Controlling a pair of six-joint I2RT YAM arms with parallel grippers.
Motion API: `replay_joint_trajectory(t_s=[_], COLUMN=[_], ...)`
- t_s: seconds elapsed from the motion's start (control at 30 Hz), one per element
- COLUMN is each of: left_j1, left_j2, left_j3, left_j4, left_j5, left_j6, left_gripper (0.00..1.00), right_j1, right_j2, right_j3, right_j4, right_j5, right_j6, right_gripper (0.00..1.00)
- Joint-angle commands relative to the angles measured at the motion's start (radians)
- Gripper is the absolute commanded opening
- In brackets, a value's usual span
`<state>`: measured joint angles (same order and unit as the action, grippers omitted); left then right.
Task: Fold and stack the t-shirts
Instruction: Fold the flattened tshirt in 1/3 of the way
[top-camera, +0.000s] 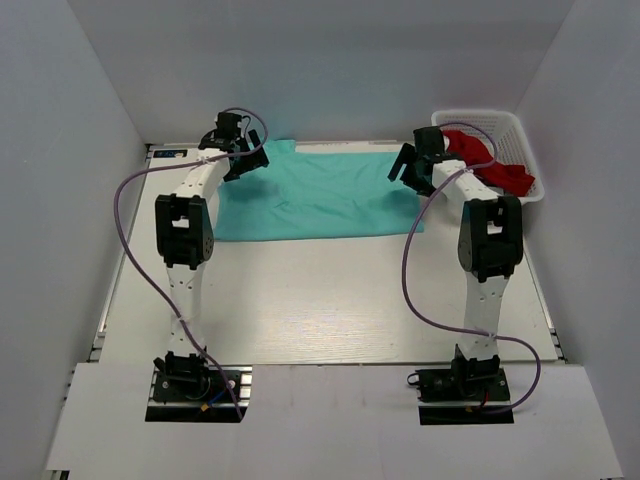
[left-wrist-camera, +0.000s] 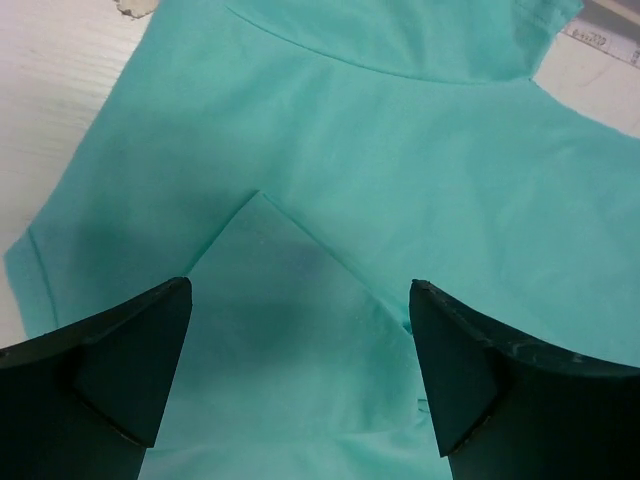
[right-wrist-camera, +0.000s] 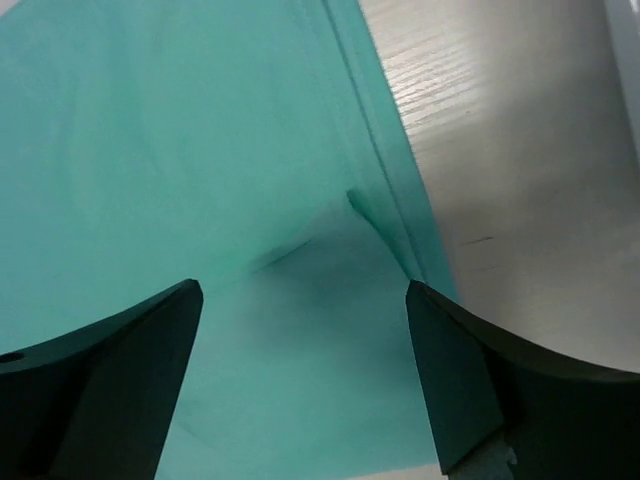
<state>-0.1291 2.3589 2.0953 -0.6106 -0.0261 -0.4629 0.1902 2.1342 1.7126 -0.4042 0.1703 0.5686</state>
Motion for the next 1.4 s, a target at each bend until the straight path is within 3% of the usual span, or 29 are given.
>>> replay_joint_trajectory(t_s=[0.0, 0.13, 0.2, 0.37, 0.67, 0.8, 0.9, 1.1, 1.2, 1.37], left_j1=[0.019, 0.019, 0.010, -0.003, 0.006, -0.003, -0.003, -0.012, -0.012, -0.012], left_j2=[-0.043, -0.171, -0.262, -0.345, -0.309, -0.389, -0.528, -0.849, -0.973, -1.153], left_j3=[0.097, -0.081, -0.249, -0.541, -0.759, -0.901, -1.067, -1.414, -1.497, -1.447], left_j4=[-0.061, 0.004, 0.047, 0.112, 0.094, 0.083, 0.083, 0.022, -0.014, -0.064], left_j5=[0.001, 0.046, 0.070, 0.060, 0.049, 0.028, 0.019, -0.021, -0.021, -0.051], left_j6=[0.038, 0.036, 0.021, -0.037, -0.114, -0.176, -0.216, -0.319, -0.349, -0.346], left_gripper=[1.00, 1.00, 1.00, 1.00, 1.00, 1.00, 1.00, 1.00, 1.00, 1.00], right_j1=[0.005, 0.035, 0.045, 0.064, 0.071, 0.081, 0.097, 0.146, 0.173, 0.209], right_j2=[-0.046, -0.138, -0.163, -0.171, -0.187, -0.273, -0.400, -0.602, -0.695, -0.853], right_j3=[0.074, -0.092, -0.189, -0.275, -0.482, -0.634, -0.831, -1.065, -1.114, -1.118], right_j4=[0.004, 0.089, 0.117, 0.157, 0.240, 0.283, 0.335, 0.335, 0.289, 0.262], right_j5=[-0.076, -0.161, -0.195, -0.221, -0.183, -0.173, -0.183, -0.204, -0.222, -0.232], right_j6=[-0.081, -0.101, -0.105, -0.099, -0.108, -0.093, -0.058, 0.014, 0.030, 0.025], right_gripper=[0.90, 0.90, 0.90, 0.90, 0.90, 0.90, 0.90, 0.90, 0.90, 0.90])
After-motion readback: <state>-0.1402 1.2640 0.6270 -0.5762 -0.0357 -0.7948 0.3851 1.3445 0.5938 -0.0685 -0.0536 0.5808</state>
